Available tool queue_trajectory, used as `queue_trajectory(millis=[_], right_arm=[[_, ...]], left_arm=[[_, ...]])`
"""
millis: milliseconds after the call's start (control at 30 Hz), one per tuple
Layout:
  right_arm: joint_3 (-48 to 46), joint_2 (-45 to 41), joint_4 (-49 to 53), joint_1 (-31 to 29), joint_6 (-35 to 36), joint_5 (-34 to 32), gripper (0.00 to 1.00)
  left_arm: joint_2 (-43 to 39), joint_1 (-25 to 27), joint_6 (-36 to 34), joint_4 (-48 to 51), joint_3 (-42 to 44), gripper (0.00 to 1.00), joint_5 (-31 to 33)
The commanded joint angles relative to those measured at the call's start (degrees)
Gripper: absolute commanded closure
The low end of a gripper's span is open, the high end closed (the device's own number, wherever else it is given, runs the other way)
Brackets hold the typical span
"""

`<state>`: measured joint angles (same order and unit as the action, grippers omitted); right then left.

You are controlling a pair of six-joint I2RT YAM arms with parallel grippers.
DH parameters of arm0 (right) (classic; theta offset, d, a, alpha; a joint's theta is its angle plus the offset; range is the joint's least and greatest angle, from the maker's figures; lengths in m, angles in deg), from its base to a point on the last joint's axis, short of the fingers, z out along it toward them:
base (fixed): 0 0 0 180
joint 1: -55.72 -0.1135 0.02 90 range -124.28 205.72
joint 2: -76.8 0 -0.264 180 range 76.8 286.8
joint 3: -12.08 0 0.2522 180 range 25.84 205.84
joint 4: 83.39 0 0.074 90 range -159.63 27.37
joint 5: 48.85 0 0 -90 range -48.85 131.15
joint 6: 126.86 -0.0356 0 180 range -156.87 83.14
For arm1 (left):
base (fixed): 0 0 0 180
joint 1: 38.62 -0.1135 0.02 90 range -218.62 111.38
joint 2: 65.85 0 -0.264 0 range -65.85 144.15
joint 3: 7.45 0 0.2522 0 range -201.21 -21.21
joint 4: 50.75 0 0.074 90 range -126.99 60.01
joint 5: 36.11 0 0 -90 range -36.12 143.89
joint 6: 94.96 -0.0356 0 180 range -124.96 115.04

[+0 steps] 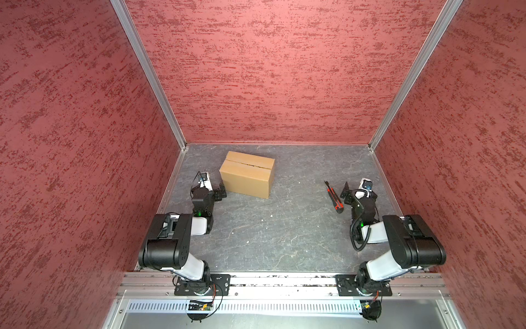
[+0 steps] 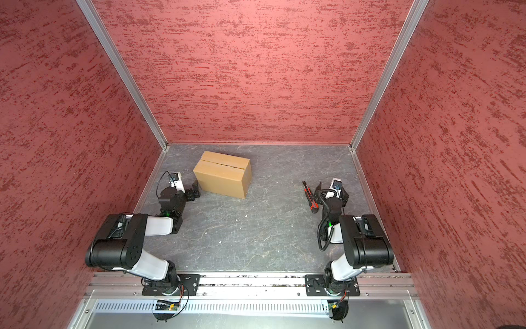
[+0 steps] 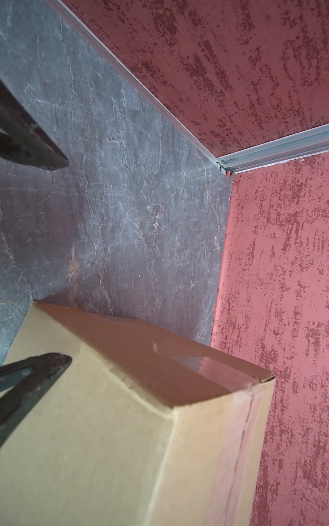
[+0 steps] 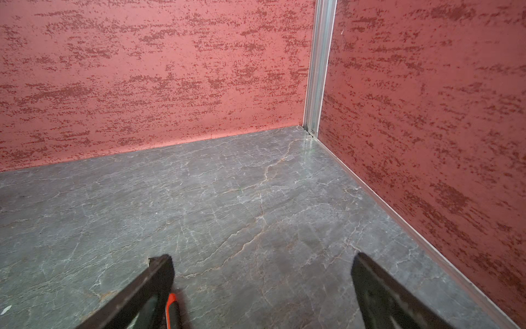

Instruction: Unpack the express box

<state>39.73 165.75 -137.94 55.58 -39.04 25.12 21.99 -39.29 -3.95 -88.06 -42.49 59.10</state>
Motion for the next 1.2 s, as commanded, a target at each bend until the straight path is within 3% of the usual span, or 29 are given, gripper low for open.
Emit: queue_trajectory(millis=[0, 367, 433, 533, 600, 667, 733, 800, 933, 1167], right_arm=[[1.09, 0.19, -0.88, 0.28, -0.29, 0.65, 0.01], [0.70, -1.39, -0.58, 0.31, -0.37, 0.52, 0.01], [0.81, -4.73, 2.69, 0.30, 0.42, 2.20, 0.01], [4.41, -12.80, 17.42, 0.25, -1.08, 2.52, 0.01], [9.53, -17.40, 31.78, 0.31, -7.94, -0.41, 0.01], [15.34, -20.53, 46.59, 0.31, -13.42, 0.47, 0.01], [20.95, -22.01, 57.61, 0.28, -17.14, 4.22, 0.01], [21.96, -23.88, 60.09, 0.31, -19.88, 8.32, 0.01], [22.60, -27.88, 63.39, -0.06, -24.55, 12.41, 0.01], [26.37, -29.39, 71.02, -4.15, -24.72, 11.94, 0.01]], left_arm=[[0.23, 0.23, -0.05, -1.49, 0.18, 0.01, 0.33], [-0.09, 0.03, 0.15, -1.29, 0.04, 0.01, 0.49], [-2.60, -0.03, 0.94, 3.50, -1.33, 0.01, 1.75], [-7.84, -0.43, 1.86, 15.66, -5.75, 0.01, 3.13], [-11.27, -1.06, 4.88, 25.88, -9.37, 0.01, 5.08], [-13.51, -3.13, 13.48, 34.07, -12.28, 0.01, 6.56], [-14.91, -7.09, 20.48, 38.56, -13.22, 0.01, 0.31], [-15.39, -9.43, 21.39, 39.74, -13.66, 0.01, -6.37], [-16.84, -9.05, 21.15, 44.59, -14.69, 0.01, -6.84], [-19.82, -7.51, 22.82, 51.02, -15.67, 0.01, -7.87]])
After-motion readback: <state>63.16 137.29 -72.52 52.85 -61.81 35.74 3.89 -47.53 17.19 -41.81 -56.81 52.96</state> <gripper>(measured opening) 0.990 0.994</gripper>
